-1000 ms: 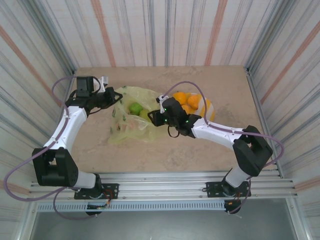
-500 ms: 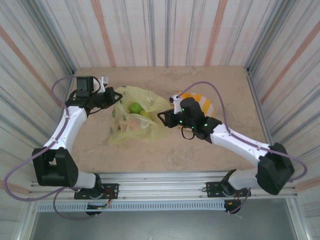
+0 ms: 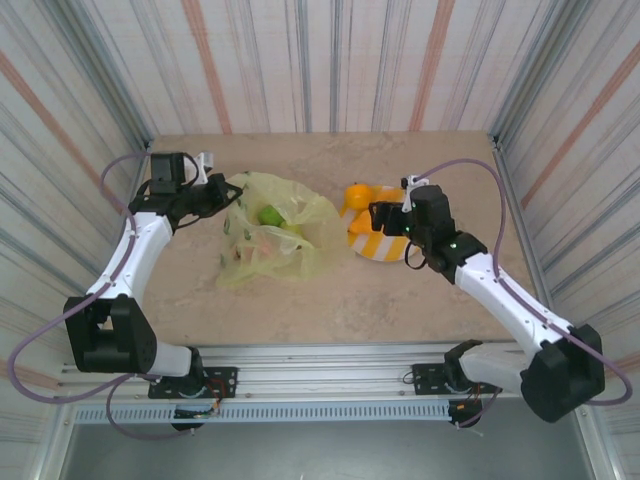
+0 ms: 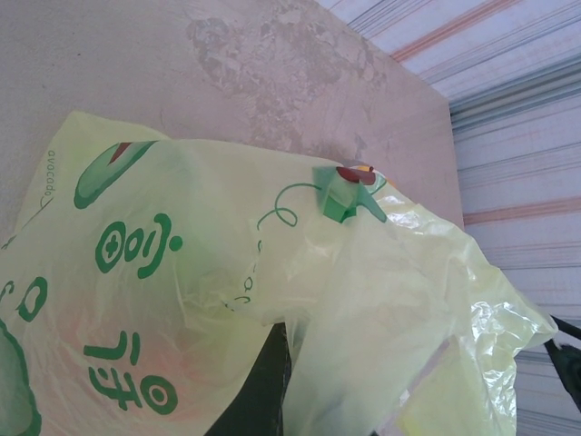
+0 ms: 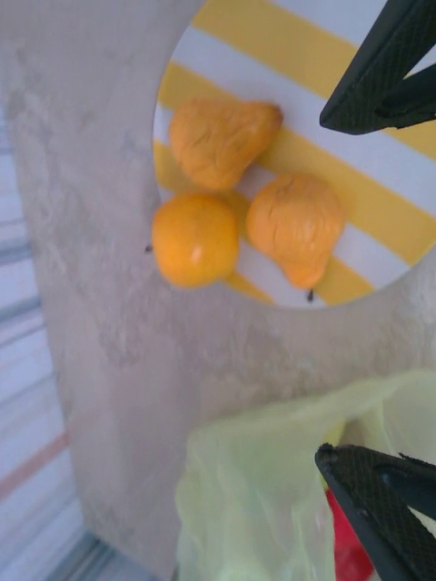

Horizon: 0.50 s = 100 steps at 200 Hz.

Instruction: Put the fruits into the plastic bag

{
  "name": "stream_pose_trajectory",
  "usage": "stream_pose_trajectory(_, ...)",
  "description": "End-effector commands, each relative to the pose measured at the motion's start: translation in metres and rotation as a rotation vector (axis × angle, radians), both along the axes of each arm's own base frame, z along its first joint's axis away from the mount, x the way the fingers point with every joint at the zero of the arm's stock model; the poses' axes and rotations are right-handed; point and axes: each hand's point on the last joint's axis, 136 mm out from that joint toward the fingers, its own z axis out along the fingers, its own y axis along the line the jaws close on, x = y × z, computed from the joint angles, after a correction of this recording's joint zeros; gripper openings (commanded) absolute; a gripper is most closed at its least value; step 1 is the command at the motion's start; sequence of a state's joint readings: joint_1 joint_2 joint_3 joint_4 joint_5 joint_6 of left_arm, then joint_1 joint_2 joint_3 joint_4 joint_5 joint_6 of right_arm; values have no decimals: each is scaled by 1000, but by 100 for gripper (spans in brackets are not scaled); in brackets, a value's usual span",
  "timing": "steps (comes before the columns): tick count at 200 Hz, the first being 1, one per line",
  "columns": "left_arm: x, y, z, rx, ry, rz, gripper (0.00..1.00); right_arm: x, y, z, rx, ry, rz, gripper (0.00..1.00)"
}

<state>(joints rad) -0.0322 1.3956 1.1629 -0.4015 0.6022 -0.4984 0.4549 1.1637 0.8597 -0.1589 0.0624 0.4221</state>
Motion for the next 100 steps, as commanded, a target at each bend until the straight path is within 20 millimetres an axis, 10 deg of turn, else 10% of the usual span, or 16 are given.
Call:
stream_pose_trajectory(1,-2,4,0,6,-7,10,0,8,-4,-35,-27,126,-36,97)
stream_pose_trajectory(100,-2,3,3,0,-13,5,0,55,26,-107,-53,316,-26,95)
